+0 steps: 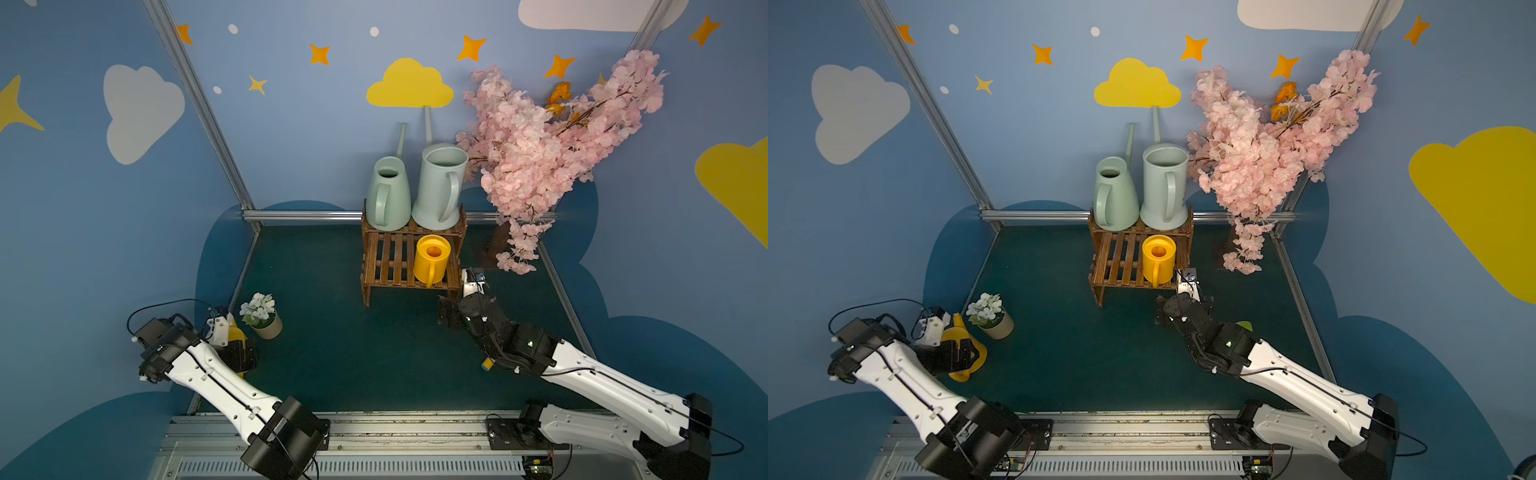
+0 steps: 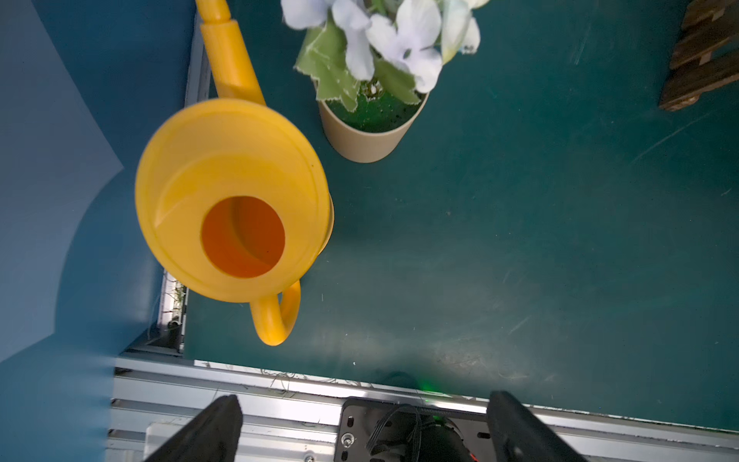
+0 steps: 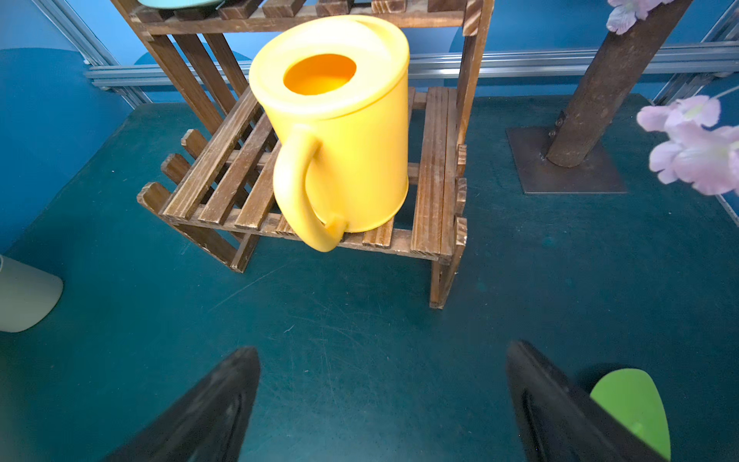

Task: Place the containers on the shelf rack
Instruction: 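Pick up a container from the corner of the board.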

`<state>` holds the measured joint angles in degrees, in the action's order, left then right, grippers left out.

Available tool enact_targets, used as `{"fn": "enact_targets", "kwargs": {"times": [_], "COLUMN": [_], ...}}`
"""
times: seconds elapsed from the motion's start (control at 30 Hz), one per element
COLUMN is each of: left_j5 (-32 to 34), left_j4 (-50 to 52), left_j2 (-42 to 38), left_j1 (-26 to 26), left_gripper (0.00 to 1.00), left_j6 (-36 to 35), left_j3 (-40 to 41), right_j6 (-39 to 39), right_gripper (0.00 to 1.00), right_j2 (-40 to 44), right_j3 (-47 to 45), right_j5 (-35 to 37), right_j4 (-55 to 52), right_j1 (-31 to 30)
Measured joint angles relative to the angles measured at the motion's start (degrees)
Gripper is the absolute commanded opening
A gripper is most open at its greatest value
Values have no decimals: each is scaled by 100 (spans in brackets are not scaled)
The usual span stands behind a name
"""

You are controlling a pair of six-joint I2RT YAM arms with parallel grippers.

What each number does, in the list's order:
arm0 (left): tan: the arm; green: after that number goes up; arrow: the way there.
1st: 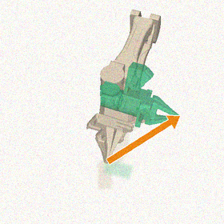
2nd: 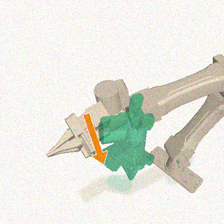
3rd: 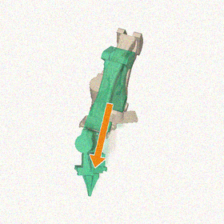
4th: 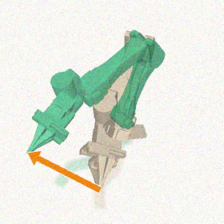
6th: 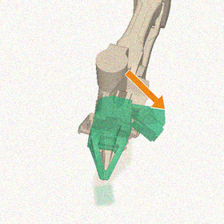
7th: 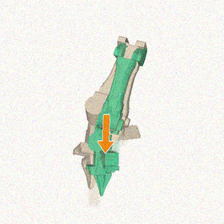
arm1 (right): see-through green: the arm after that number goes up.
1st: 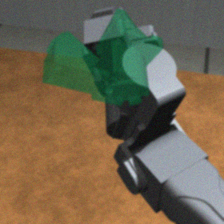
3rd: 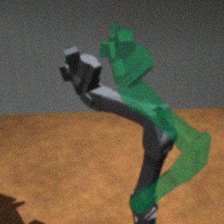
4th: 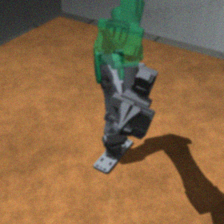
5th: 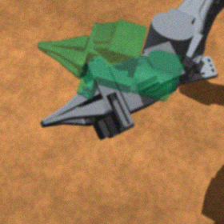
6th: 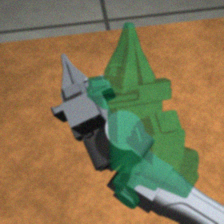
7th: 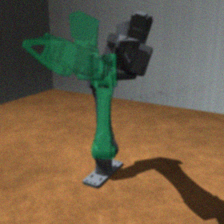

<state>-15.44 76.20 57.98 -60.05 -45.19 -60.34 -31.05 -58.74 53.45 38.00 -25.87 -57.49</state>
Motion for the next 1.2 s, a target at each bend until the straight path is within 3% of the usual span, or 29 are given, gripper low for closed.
{"fn": "enact_targets", "kwargs": {"times": [0.17,0.3,0.73,0.93,1.2], "left_j5": [-234,-439,-868,-1056,-1211], "left_j4": [-466,-892,-2540,-3206,-3705], "left_j2": [-48,22,-127,361,350], "left_j1": [-330,-717,-960,-966,-968], "left_gripper": [95,82,76,55,29], "left_j6": [-28,-140,-111,2,142], "left_j3": [400,702,1910,2212,2500], "right_j6": [-9,-17,-72,-116,-166], "right_gripper": [97,97,97,97,97], "right_j2": [181,199,68,76,138], "right_j3": [-105,-140,-140,-140,-140], "right_j5": [11,37,55,96,144], "right_j4": [-66,-109,-122,-144,-181], "right_j1": [0,0,0,0,0]}}
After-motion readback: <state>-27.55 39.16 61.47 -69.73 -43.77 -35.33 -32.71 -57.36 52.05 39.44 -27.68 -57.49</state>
